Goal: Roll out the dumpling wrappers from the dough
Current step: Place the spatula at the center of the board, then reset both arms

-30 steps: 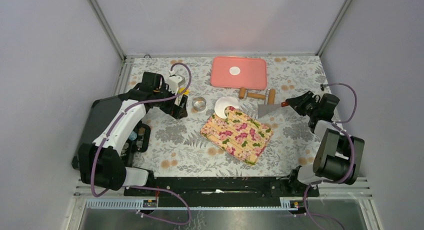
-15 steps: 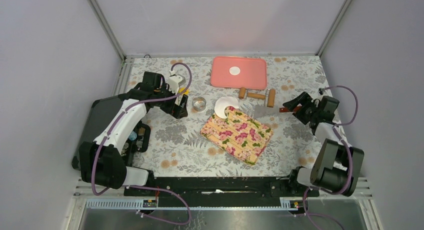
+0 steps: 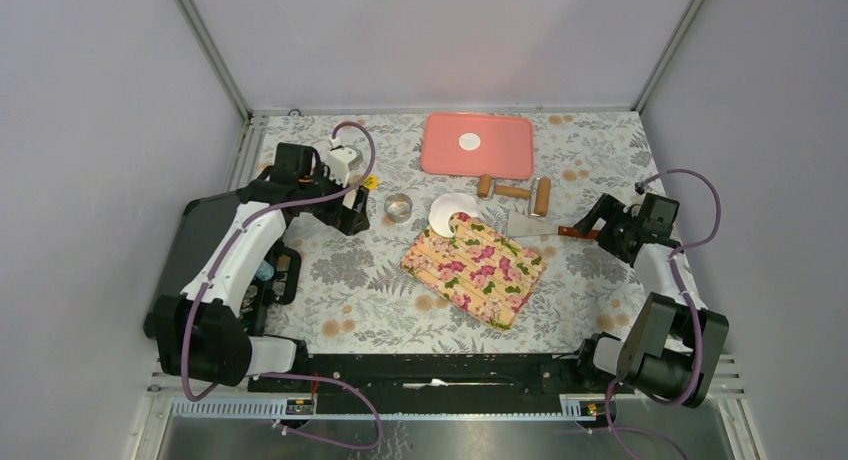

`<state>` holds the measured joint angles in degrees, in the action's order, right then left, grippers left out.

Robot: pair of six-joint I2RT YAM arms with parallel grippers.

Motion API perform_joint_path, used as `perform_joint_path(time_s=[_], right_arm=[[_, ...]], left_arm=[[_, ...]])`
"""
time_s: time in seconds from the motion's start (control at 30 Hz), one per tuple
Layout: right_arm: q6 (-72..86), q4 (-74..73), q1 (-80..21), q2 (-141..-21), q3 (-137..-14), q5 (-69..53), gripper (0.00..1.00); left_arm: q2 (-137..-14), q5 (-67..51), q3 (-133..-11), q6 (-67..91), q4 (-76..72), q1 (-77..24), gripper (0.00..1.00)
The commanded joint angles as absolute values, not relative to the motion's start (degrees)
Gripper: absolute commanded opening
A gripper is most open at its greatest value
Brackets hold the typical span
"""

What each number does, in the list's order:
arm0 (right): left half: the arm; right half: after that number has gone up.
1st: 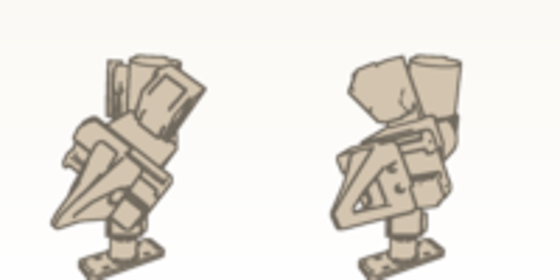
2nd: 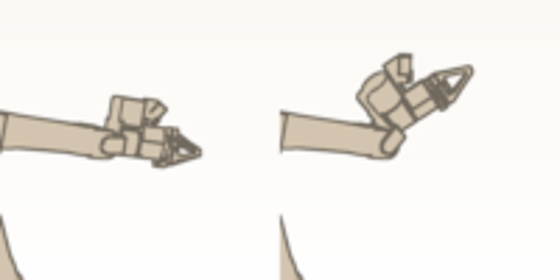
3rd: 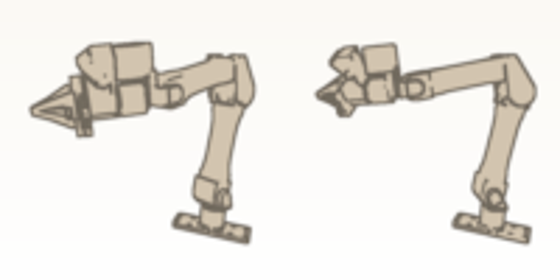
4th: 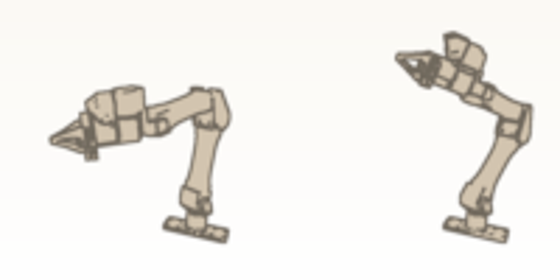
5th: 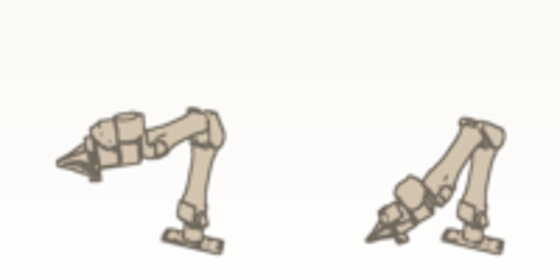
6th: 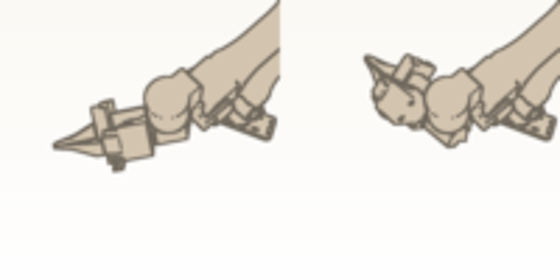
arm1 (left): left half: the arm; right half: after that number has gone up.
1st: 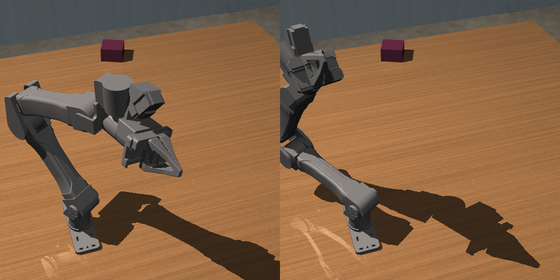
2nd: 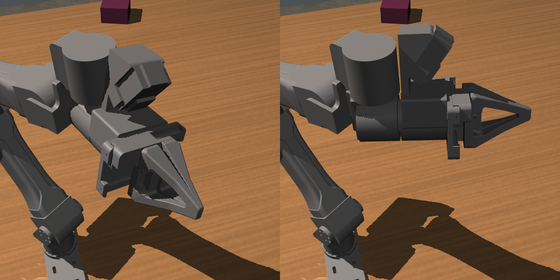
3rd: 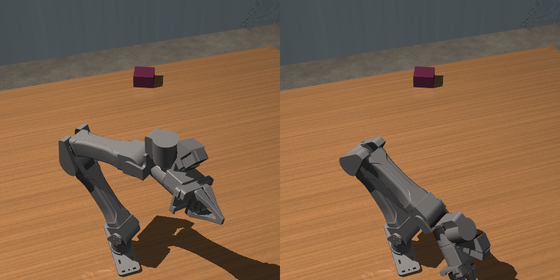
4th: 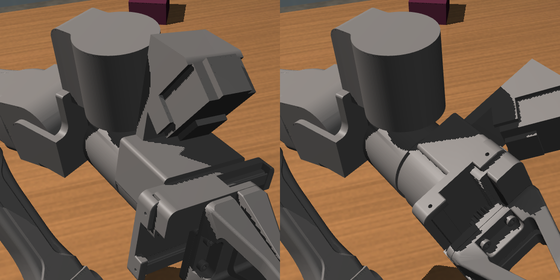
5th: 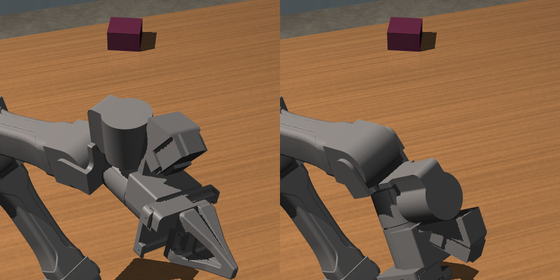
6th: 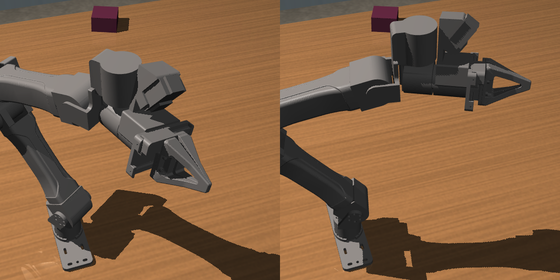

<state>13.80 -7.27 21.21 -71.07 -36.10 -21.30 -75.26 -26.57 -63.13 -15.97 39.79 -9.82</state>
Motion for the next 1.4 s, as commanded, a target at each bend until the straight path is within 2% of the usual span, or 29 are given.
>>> perform_joint_path(time_s=[0.0,0.13,0.23,0.3,0.4,0.53,0.7,0.83,0.93,1.1,1.37], right_arm=[[8.5,-13.7,20.9,-68.4,-41.4,-17.6,0.99],[4.0,-18.1,20.9,-63.3,-47.5,-20.1,1.00],[-5.6,-27.3,20.9,-62.1,-55.8,-35.3,1.00],[-12.3,-38.4,20.8,-63.0,-62.2,-45.3,1.00],[-24.1,-52.5,20.8,-63.0,-69.9,-56.7,1.00],[-46.4,-70.7,20.8,-57.7,-74.0,-67.7,1.00],[-64.5,-84.5,20.8,-45.2,-73.0,-70.6,1.00],[-64.9,-84.0,20.9,-30.2,-71.1,-73.1,1.00],[-55.5,-84.8,21.1,-30.1,-73.7,-78.8,1.00],[-51.7,-84.8,21.9,-28.1,-68.4,-91.5,1.00],[-54.5,-84.7,22.2,-27.9,-62.2,-95.2,1.00]], left_arm=[[-72.1,-26.1,-65.4,-18.1,41.5,-8.4,0.99],[-67.3,-22.3,-66.3,-19.0,43.8,-7.6,0.99],[-61.1,-19.4,-65.8,-16.4,44.1,-7.5,0.99],[-57.5,-19.9,-65.5,-15.0,44.7,-7.5,0.99],[-52.5,-25.6,-64.5,-15.5,46.8,-7.4,0.99],[-46.0,-36.8,-62.4,-20.1,50.7,-7.4,0.99],[-39.5,-40.7,-61.2,-24.1,53.6,-7.4,0.99],[-36.5,-41.5,-60.8,-24.9,55.3,-7.4,0.99],[-36.0,-42.8,-60.3,-26.8,57.9,-7.3,0.99],[-36.9,-48.4,-57.4,-30.3,59.4,-7.2,0.99],[-36.4,-52.3,-54.8,-33.2,59.7,-6.3,0.99]])
